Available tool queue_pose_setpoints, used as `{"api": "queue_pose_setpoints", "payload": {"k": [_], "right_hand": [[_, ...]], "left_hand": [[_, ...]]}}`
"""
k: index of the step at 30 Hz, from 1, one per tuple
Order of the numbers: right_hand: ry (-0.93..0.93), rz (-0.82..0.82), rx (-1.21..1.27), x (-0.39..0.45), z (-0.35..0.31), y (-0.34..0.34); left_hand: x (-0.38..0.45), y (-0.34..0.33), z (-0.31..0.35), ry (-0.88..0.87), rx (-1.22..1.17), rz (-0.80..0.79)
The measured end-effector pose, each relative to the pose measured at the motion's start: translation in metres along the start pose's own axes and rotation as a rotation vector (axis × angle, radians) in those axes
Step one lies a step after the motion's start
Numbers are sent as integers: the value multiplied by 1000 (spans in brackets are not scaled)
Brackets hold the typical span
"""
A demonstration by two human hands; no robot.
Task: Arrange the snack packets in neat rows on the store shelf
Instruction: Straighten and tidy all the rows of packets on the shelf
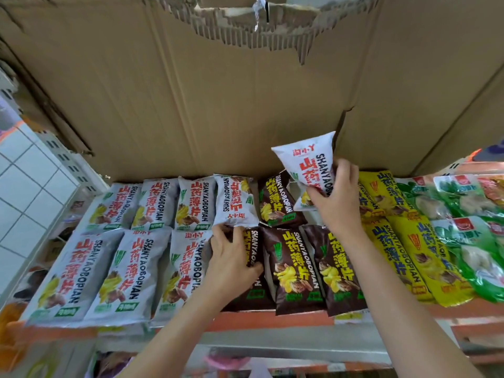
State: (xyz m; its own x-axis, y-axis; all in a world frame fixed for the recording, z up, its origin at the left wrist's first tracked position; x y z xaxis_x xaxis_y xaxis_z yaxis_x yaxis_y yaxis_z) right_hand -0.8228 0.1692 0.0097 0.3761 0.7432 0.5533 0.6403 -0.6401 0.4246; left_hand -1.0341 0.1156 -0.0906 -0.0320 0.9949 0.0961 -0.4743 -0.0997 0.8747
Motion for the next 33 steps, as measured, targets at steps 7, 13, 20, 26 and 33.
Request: {"api": "queue_pose_setpoints", "payload": {"k": [7,13,20,26,33], "right_hand": [[-163,-270,69,-43,-24,-13],[-232,-609,-166,-109,-3,-51],[-119,-765,-201,-152,-42,-79],[-1,-698,-272,-136,-45,-73],[-518,-613,280,-115,-12,-48]], "left_hand": [[0,30,-18,250,-467,38],[-1,67,-48,463,-879,66],[5,94,-55,397,-812,256],[3,80,-41,351,-675,251],[5,61,30,36,-729,245]]}}
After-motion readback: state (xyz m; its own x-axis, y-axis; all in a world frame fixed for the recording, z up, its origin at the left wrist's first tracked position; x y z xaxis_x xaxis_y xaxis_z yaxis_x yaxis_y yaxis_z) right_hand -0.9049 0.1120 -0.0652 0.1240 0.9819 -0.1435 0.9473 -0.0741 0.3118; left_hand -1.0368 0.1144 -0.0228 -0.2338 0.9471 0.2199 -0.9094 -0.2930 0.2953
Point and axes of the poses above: each hand's wrist, its own x-axis towards the middle knuckle, its own y-axis out of the back of the hand, z = x × y, the point moved 10 cm from there along x, towards the middle knuckle, and after that the axes turned 13 degrees about z, right-handed, at the moved point
